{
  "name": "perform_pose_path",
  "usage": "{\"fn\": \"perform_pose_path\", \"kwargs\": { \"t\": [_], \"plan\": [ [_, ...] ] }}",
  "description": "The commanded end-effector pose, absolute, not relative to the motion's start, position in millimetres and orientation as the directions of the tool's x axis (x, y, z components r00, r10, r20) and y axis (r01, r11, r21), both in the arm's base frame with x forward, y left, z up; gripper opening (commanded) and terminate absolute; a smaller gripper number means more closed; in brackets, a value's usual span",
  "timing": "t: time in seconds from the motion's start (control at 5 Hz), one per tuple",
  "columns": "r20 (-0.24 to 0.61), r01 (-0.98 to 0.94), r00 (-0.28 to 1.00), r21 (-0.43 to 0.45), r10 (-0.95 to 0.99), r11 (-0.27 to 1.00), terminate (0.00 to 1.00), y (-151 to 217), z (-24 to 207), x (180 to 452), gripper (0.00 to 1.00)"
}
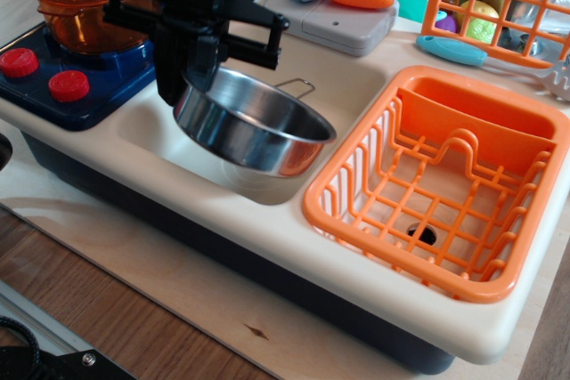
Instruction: Put pan from sink into drying rack
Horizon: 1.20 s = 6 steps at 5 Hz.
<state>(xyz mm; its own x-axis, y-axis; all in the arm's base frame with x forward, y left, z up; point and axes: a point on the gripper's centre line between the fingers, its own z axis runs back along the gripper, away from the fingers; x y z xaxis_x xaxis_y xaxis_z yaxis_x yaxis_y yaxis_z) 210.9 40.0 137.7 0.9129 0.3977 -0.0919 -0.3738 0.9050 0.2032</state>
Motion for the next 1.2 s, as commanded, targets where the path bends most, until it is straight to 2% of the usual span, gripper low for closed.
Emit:
{"fn": "perform_pose_path", "kwargs": {
  "t": [0.0,0.2,0.4,0.6,1.0],
  "plan": [
    [-0.046,-0.449,0.882,0.227,0.47,0.864,0.0,18.1,179.1,200.5,0.0],
    [0.041,-0.52,0.851,0.201,0.523,0.83,0.0,-4.9,190.5,183.7,0.0],
    [0.22,-0.634,0.768,0.118,0.602,0.765,0.0,-40.7,185.7,169.7,0.0],
    [0.362,-0.666,0.702,0.026,0.614,0.746,0.0,-64.4,170.5,172.2,0.0],
    [0.5,-0.623,0.652,-0.075,0.57,0.778,0.0,-75.6,149.6,205.4,0.0]
  ]
}}
